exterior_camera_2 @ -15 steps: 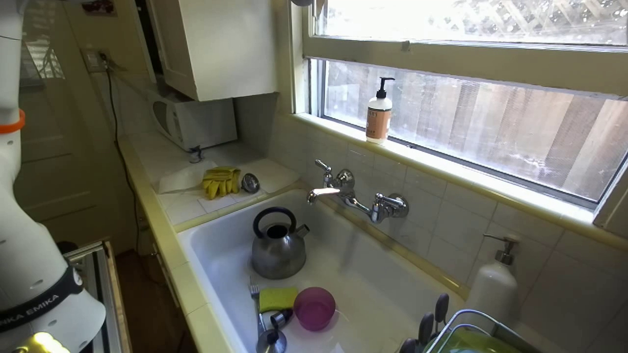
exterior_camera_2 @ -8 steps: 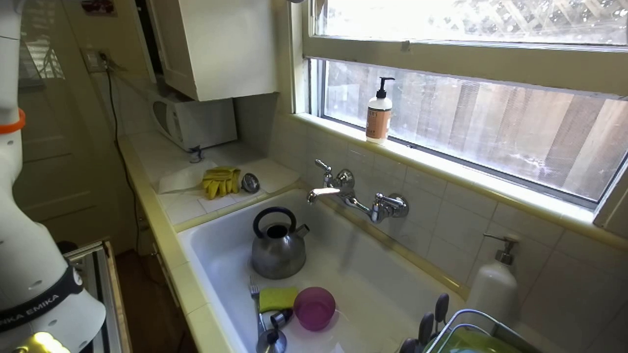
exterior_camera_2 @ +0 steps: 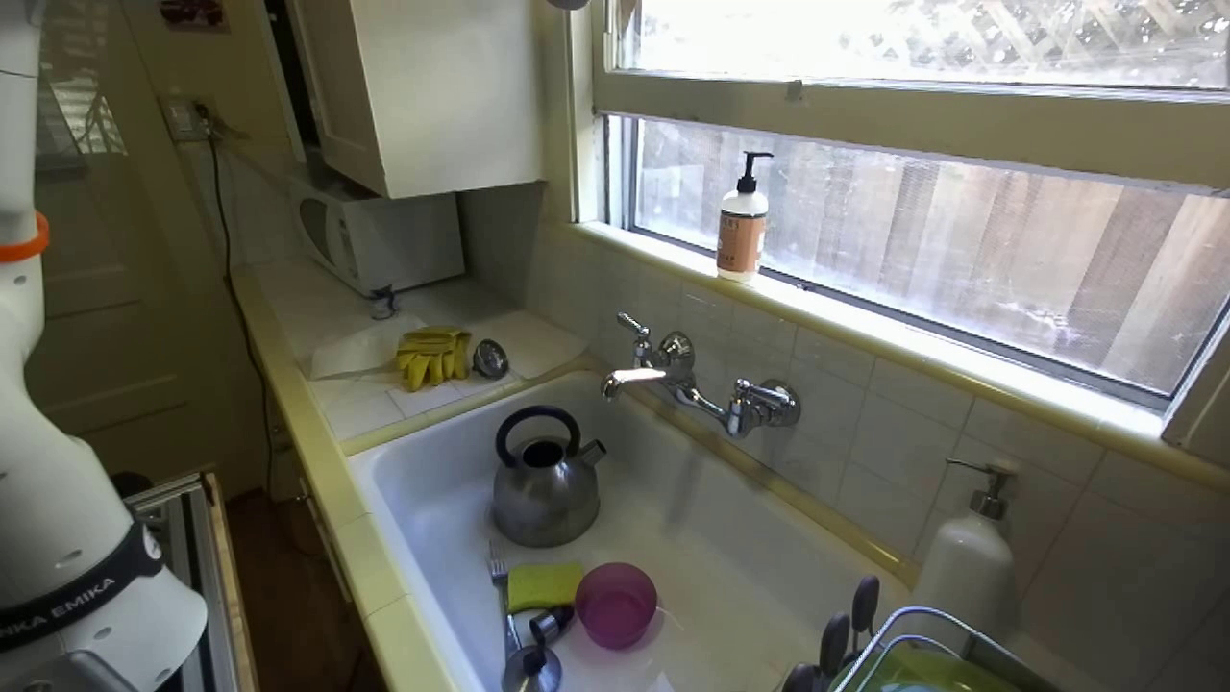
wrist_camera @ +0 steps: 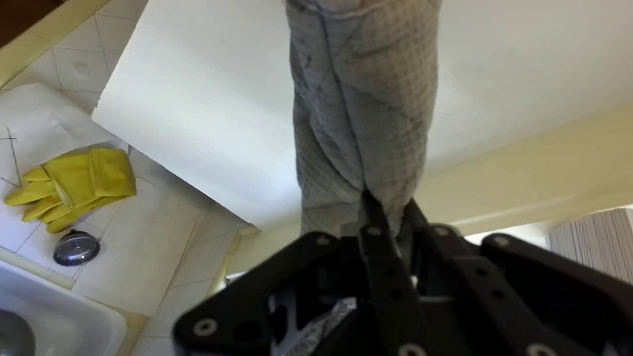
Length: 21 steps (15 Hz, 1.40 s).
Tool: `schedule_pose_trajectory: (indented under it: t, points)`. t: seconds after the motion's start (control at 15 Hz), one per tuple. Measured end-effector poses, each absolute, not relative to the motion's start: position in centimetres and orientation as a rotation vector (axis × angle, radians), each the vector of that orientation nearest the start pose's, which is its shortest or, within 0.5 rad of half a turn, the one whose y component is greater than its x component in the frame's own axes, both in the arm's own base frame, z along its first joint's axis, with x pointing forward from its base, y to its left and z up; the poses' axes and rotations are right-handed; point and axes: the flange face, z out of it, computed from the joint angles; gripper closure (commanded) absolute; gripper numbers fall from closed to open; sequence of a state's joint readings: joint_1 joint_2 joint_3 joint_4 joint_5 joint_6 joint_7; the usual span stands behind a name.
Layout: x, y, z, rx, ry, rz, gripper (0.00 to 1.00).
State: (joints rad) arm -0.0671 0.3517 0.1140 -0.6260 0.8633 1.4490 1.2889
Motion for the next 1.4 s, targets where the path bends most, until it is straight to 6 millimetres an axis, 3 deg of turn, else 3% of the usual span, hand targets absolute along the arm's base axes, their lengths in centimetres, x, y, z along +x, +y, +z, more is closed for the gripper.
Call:
schedule_pose_trajectory:
  t: [1.4]
  points:
    - [57.1, 11.3, 85.3, -1.979, 1.044, 0.216, 0.97]
